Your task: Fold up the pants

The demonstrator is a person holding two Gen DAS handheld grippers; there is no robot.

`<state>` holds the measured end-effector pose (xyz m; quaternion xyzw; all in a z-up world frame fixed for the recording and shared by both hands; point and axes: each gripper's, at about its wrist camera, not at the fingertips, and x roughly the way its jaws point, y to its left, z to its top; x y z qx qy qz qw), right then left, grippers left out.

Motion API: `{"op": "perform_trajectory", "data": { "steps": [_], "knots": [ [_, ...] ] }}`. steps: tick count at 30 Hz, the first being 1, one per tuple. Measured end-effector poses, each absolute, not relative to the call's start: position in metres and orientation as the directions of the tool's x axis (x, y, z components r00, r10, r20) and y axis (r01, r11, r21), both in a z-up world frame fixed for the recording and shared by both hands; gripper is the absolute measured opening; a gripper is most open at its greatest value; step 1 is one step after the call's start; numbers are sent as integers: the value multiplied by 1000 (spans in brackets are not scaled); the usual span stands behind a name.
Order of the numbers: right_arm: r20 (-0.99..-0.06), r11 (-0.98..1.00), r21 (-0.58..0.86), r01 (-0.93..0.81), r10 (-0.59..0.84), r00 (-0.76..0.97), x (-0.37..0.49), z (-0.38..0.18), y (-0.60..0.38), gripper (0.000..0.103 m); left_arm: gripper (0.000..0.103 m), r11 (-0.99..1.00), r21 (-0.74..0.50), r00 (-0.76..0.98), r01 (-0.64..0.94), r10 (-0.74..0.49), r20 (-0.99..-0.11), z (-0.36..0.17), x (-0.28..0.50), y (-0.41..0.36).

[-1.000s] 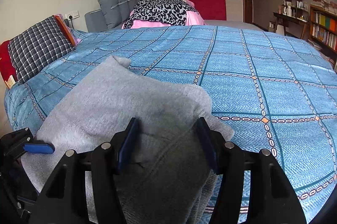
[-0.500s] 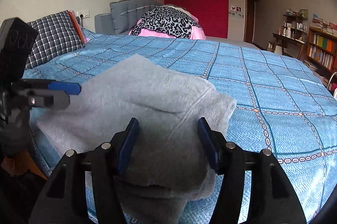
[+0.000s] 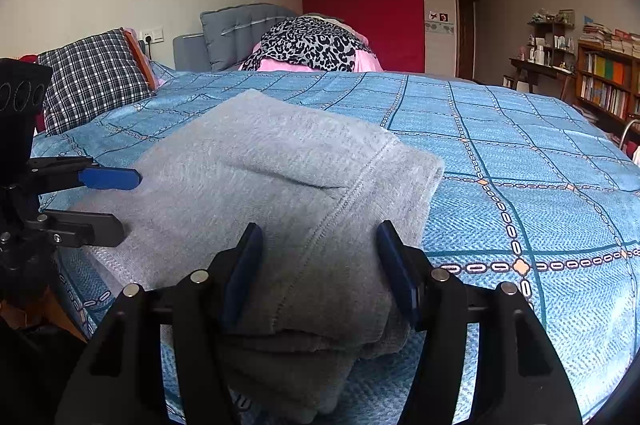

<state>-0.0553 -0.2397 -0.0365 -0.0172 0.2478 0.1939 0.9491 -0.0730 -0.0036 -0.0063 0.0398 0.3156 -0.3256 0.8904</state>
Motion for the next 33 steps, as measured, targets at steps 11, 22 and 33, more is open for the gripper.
{"op": "perform_trajectory", "data": {
  "steps": [11,22,33],
  "knots": [
    [-457,929,76,-362,356,815,-57,-39,-243,62,81,863,-128,670,489,-465,-578,14,-58,1],
    [-447,934,75,-351,346,825,-58,-41,-242,62,82,928,-79,699,364,-329,-635,7,-35,1],
    [-443,934,78,-349,346,827,-59,-41,-244,62,84,934,-33,703,356,-291,-649,-1,-35,-5]
  ]
}}
